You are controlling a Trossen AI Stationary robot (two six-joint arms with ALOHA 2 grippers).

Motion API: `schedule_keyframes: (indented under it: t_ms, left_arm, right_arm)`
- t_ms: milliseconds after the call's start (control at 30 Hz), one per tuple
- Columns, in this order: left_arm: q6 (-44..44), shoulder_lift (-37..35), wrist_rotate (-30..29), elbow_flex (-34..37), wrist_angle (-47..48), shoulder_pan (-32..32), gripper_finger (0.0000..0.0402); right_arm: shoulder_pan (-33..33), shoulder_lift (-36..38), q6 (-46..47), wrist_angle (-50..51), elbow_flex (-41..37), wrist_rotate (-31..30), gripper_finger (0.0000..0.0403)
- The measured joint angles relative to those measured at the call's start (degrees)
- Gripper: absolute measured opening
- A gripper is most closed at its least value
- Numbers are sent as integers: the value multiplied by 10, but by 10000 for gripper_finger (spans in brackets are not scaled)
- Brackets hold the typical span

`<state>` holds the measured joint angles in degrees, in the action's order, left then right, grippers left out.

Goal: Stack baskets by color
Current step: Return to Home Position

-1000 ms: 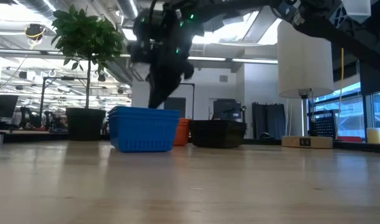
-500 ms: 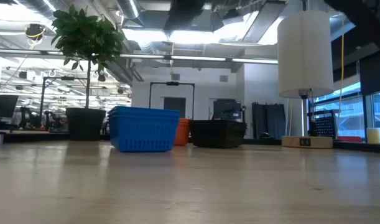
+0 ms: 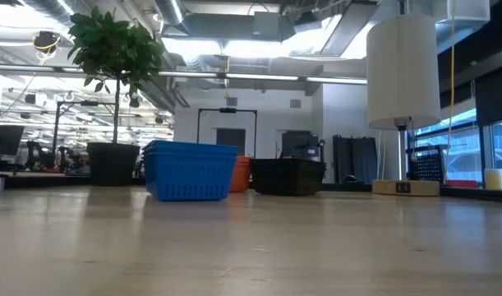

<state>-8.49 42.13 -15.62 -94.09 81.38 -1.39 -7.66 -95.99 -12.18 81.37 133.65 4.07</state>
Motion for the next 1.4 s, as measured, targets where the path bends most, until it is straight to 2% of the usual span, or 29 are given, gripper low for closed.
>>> schedule_keyframes:
  t_ms: [133,300,567,700,833,1100,1400]
  left_arm:
    - [6,-36,0,50,-16,0,0]
    - [15,-109,4,130,-78,0,0]
    - [-4,-252,5,273,-191,0,0]
    - [-4,-313,5,330,-242,0,0]
    - [0,-356,3,368,-271,0,0]
    - [50,-420,6,431,-342,0,0]
    - [48,-418,30,479,-393,0,0]
  right_arm:
    - [0,68,23,-4,-54,-5,0]
    - [0,183,84,-54,-205,-58,0]
    - [0,414,106,-279,-515,-57,0]
    - [0,516,102,-397,-642,-24,0]
    - [0,606,104,-473,-747,7,0]
    - [0,770,136,-520,-895,19,0]
    - [0,955,135,-534,-991,27,0]
